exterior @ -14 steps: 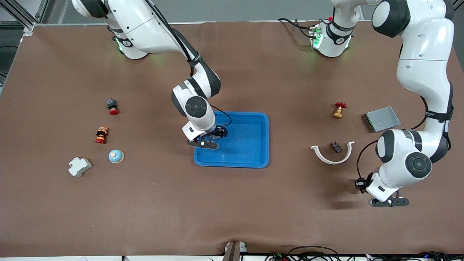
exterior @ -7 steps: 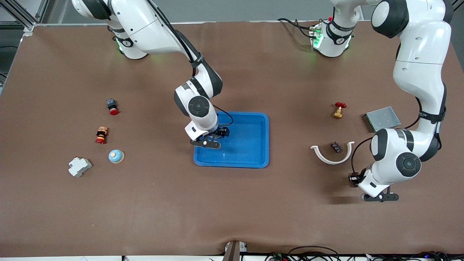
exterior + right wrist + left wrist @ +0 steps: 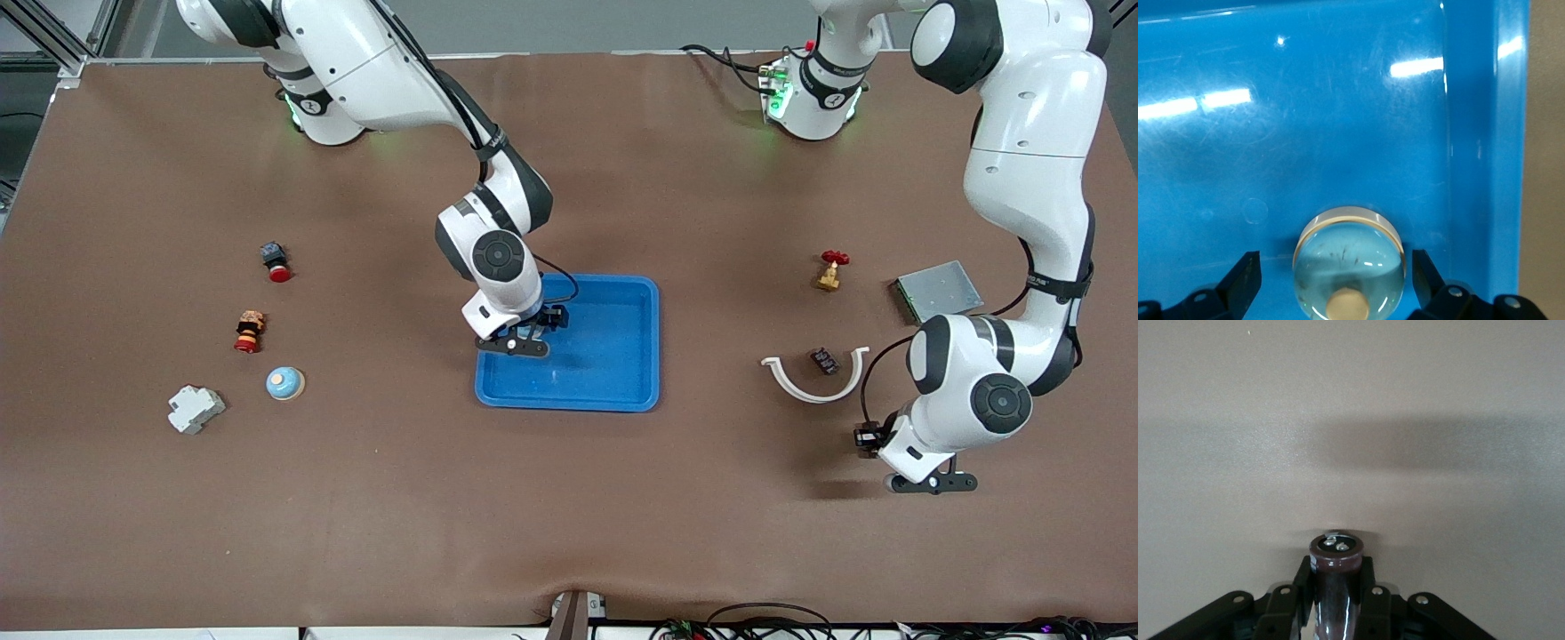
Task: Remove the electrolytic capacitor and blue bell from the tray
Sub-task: 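Carry the bell with the right gripper while the left gripper releases the capacitor, then lower the bell beside the first bell while the left gripper returns to rest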
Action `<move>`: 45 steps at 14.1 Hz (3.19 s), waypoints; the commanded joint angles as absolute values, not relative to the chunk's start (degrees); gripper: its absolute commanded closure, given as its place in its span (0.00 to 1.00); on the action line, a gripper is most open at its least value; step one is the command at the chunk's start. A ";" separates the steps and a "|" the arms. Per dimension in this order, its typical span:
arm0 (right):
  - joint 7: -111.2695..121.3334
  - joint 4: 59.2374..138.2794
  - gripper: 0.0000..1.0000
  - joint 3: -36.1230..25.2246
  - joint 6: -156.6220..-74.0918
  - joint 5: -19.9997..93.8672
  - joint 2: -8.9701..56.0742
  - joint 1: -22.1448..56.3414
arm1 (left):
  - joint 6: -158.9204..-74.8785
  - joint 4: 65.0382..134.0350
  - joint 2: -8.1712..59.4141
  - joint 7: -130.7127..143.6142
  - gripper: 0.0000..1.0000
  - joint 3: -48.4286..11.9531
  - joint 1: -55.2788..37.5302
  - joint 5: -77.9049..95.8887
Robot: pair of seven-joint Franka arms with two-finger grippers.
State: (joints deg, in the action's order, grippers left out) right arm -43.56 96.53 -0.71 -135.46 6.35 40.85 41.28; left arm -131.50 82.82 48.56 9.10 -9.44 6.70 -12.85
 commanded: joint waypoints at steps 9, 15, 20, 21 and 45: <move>-44.30 95.89 0.96 -1.23 -134.83 5.54 40.87 41.66 | -126.92 85.52 47.02 10.99 1.00 -11.59 7.29 -13.53; -41.76 95.01 0.96 -1.41 -123.69 5.54 34.56 39.74 | -126.65 86.22 46.85 12.56 1.00 -11.69 7.29 -13.19; -31.75 95.18 0.96 -1.32 -113.92 5.62 27.44 32.80 | -126.65 86.05 46.93 13.80 0.51 -11.69 7.21 -13.10; -30.77 95.19 0.96 -1.41 -112.69 5.62 26.12 31.83 | -126.65 85.78 46.85 13.80 0.15 -11.69 7.29 -13.18; 9.66 105.54 0.96 -1.41 -129.18 4.13 25.75 10.72 | -96.95 82.89 13.62 12.66 0.00 -11.78 13.89 -3.61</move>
